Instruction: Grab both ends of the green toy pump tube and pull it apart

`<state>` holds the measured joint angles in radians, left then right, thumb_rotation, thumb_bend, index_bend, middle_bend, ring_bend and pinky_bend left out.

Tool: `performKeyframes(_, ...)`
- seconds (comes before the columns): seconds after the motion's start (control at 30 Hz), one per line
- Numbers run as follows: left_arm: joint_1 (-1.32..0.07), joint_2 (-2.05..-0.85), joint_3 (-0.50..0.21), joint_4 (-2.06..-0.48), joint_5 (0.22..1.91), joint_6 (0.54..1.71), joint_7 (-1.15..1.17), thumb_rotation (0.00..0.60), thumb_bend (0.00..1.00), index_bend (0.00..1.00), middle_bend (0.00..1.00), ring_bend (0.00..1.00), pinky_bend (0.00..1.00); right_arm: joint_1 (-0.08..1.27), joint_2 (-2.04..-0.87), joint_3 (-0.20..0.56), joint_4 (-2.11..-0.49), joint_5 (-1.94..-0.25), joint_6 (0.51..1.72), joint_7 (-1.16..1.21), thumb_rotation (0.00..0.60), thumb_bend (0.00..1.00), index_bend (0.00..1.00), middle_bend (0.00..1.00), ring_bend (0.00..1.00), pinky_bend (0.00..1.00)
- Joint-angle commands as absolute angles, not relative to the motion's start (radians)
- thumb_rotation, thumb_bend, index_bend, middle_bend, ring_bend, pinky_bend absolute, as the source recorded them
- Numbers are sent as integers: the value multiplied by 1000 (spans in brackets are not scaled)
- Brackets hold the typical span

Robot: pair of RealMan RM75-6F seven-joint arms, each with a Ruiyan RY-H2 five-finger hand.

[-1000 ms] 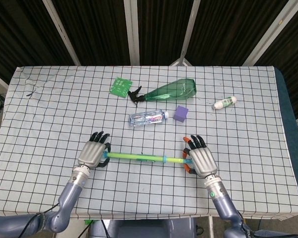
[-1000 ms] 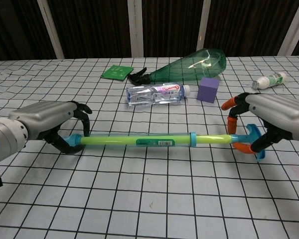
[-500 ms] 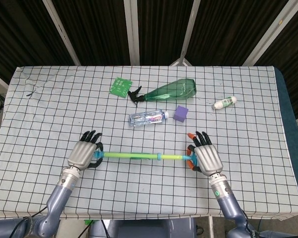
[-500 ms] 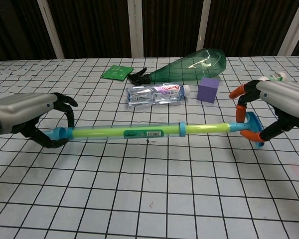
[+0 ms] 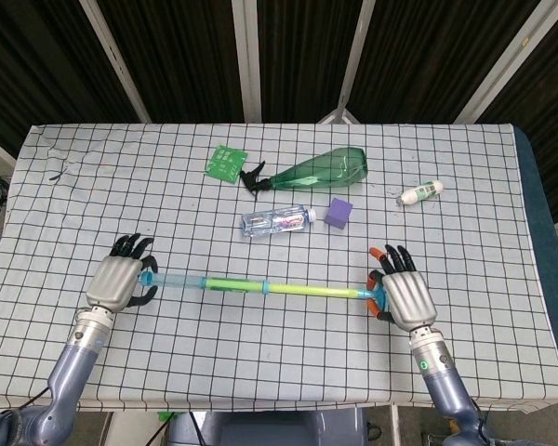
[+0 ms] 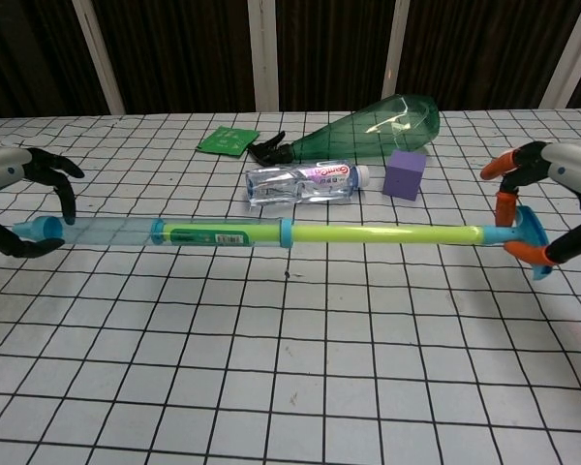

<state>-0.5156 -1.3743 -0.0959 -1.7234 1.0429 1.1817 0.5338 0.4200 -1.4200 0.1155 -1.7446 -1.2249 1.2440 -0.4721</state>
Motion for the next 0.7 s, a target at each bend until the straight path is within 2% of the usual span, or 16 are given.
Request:
performKeyframes(0.03,-507,-1359,-94,-1723,1041,1185,523,600,544,580,95,0,0,411,-1402,114,-1750,-1227,1253,-463,600,413,624,184,0,0)
performKeyframes(0.7,-495,-1333,-90,-1698,1039,1179,503,600,544,581,95,0,0,396,-1371,118,-1715,-1205,1245,-425,600,414,624,184,0,0)
